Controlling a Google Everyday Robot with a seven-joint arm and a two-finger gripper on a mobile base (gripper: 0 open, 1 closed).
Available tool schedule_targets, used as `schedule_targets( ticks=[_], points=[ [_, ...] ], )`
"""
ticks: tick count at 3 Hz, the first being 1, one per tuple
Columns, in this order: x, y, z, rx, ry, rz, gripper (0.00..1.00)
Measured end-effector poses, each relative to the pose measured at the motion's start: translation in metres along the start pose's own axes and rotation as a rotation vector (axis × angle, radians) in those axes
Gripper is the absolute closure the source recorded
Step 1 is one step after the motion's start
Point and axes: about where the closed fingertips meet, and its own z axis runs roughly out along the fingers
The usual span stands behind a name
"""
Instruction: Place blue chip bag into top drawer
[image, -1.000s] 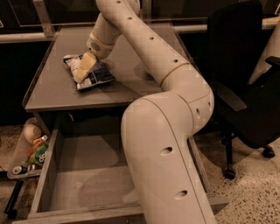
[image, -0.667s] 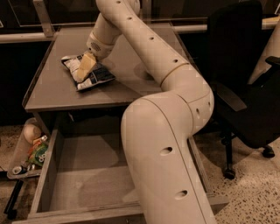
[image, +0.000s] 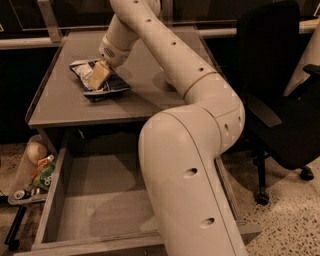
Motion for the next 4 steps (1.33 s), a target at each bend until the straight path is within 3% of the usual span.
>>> schedule_targets(
  ticks=[1,2,3,4],
  points=[
    [-0.013,0.007,-0.024,0.044,-0.023,-0.093,0.88],
    [-0.018,0.023,-0.065,0.1,-0.074,-0.182,1.0],
    [0.01,0.055,-0.07,0.096,-0.083,-0.218,1.0],
    [0.01,0.055,-0.07,0.096,-0.084,-0.218,1.0]
  ],
)
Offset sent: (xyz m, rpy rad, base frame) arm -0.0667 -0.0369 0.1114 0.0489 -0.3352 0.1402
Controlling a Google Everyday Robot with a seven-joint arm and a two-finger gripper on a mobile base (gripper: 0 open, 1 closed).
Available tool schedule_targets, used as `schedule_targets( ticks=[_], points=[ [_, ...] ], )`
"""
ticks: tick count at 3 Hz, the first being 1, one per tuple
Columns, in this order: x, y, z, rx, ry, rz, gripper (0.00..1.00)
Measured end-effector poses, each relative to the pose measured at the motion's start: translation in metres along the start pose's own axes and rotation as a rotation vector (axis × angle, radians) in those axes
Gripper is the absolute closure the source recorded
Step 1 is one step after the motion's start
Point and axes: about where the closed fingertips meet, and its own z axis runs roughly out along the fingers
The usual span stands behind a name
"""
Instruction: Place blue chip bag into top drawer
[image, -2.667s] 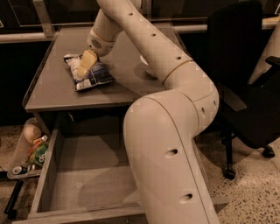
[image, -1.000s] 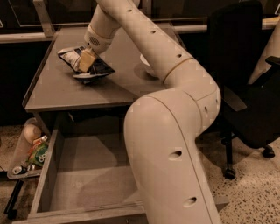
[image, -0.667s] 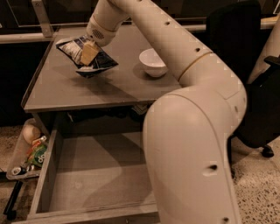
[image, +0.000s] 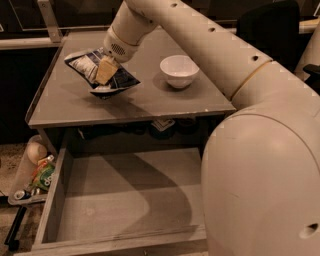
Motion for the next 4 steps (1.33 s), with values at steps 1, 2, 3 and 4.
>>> schedule_targets(
  ticks=[1,2,3,4],
  points=[
    [0.006,0.024,-0.009,-0.012,0.015,0.018,1.0],
    [0.006,0.067,-0.055,0.058,-0.028,0.118,1.0],
    [0.011,0.117,-0.086,0.118,-0.077,0.251,1.0],
    [0.039,0.133,-0.067,0.101,-0.017,0.28,1.0]
  ],
)
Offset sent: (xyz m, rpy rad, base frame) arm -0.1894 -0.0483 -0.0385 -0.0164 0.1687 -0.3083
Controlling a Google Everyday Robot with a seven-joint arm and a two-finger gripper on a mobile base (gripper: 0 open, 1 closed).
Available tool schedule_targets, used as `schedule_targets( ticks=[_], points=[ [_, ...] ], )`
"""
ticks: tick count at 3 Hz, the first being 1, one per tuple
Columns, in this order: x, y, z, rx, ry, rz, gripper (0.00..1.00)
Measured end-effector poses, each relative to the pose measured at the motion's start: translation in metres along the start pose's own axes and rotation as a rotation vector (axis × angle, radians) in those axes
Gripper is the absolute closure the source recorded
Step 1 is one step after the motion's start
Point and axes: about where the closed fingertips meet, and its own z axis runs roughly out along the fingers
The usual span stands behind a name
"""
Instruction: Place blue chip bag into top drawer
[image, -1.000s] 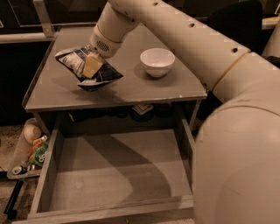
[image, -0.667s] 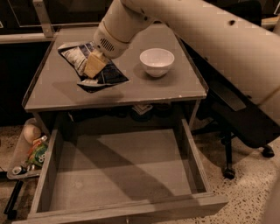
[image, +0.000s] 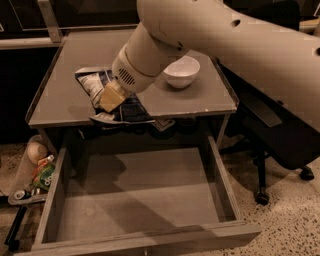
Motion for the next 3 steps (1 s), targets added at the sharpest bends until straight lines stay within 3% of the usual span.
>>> schedule_targets(
  ticks=[1,2,3],
  points=[
    [0.0,0.0,0.0,-0.001,0.001,-0.002,1.0],
    [0.027,0.019,0.01,-0.033,0.02,0.055,1.0],
    [0.074,0.052,0.035,-0.082,0.019,0.186,1.0]
  ],
)
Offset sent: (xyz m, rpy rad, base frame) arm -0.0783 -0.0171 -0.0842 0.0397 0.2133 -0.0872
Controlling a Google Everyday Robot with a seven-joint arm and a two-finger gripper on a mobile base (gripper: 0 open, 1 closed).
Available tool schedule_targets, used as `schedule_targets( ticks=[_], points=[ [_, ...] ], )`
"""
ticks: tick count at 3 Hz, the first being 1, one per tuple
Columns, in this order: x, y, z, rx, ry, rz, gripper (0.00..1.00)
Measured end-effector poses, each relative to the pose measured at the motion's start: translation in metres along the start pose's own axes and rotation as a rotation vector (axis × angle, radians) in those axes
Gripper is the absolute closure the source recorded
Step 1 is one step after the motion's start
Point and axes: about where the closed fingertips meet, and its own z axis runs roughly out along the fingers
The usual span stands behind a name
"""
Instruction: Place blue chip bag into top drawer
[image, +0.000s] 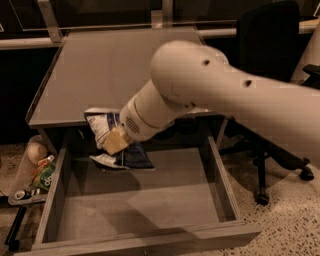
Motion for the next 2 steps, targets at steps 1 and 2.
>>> schedule_targets(
  ticks=[1,2],
  points=[
    [0.045,0.012,0.038,-0.041,0.008,0.11,1.0],
    [0.077,0.015,0.074,-0.07,0.028,0.182,1.0]
  ],
)
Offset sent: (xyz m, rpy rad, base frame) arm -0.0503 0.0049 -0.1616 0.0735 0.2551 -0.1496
